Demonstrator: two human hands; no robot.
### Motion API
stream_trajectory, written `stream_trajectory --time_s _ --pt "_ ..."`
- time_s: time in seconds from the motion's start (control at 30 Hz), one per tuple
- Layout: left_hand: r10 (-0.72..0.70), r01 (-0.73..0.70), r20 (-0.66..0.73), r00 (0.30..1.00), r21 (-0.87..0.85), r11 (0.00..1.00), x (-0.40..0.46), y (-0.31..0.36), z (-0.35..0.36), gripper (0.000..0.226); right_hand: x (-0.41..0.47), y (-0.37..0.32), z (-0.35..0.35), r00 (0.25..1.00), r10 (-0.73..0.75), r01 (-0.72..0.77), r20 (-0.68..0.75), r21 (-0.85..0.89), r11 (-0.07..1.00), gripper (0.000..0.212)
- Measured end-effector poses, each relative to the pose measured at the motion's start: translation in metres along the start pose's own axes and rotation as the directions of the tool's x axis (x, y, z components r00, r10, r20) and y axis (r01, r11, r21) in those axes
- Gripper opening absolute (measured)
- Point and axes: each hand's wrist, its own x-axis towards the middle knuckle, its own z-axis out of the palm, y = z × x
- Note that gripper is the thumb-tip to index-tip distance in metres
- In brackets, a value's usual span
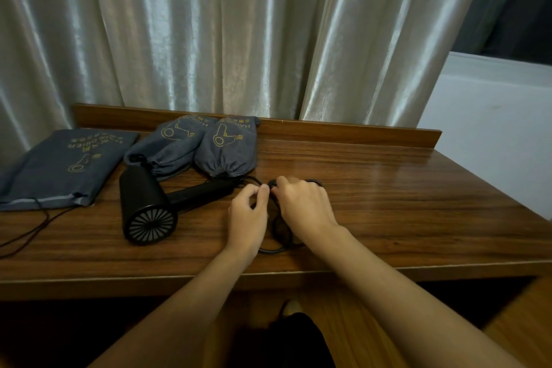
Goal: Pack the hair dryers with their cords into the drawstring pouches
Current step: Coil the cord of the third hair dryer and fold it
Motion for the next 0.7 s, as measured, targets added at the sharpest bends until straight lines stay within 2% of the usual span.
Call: stream_trajectory --time_s 0.1,0.13,0.23,0.3,0.33,0.4,0.5,0.6,0.63,0.7 --pt "-0.077 0.075 -0.037 0.996 -0.066 0.995 0.001 0.002 -0.002 0.022 -0.004 0.008 0.0 0.979 -0.176 0.158 0.105 0.159 0.975 0.02" --pt "-0.088 0.085 -0.041 0.995 -0.068 0.994 0.001 0.002 -0.002 0.019 -0.004 0.011 -0.001 0.981 -0.157 0.126 0.118 0.237 0.963 0.023" --pt "-0.091 0.09 -0.035 0.995 -0.037 0.995 0.0 0.003 0.0 0.013 0.006 0.027 -0.006 0.994 0.113 -0.106 0.011 0.438 0.893 0.025" --pt "-0.064 0.064 -0.024 0.998 -0.009 0.998 -0.001 0.005 0.0 0.012 0.021 0.035 -0.009 0.988 0.146 -0.121 -0.046 0.352 0.928 0.026" --pt "-0.044 0.044 -0.016 0.999 0.009 0.999 -0.002 0.005 0.0 0.013 0.031 0.038 -0.01 0.995 0.101 -0.095 -0.004 0.295 0.951 0.029" --pt "-0.002 0.001 0.004 1.0 0.048 0.999 -0.003 0.006 0.001 0.015 0.051 0.04 -0.012 0.981 -0.043 -0.005 0.19 0.24 0.971 0.032" --pt "0.027 -0.028 0.014 1.0 0.099 0.995 -0.004 0.004 0.0 0.016 0.079 0.039 -0.019 0.828 -0.249 0.119 0.502 0.277 0.954 0.024" --pt "0.044 -0.044 0.005 0.999 0.114 0.993 -0.004 0.003 0.0 0.016 0.099 0.042 -0.031 0.743 -0.325 0.162 0.586 0.314 0.936 0.017" --pt "0.049 -0.048 0.001 0.999 0.104 0.993 -0.004 0.003 0.0 0.016 0.103 0.043 -0.033 0.745 -0.316 0.151 0.588 0.313 0.938 0.017" --pt "0.044 -0.042 -0.018 0.999 0.096 0.994 -0.003 0.003 0.0 0.016 0.102 0.049 -0.032 0.822 -0.233 0.07 0.519 0.313 0.947 0.017"
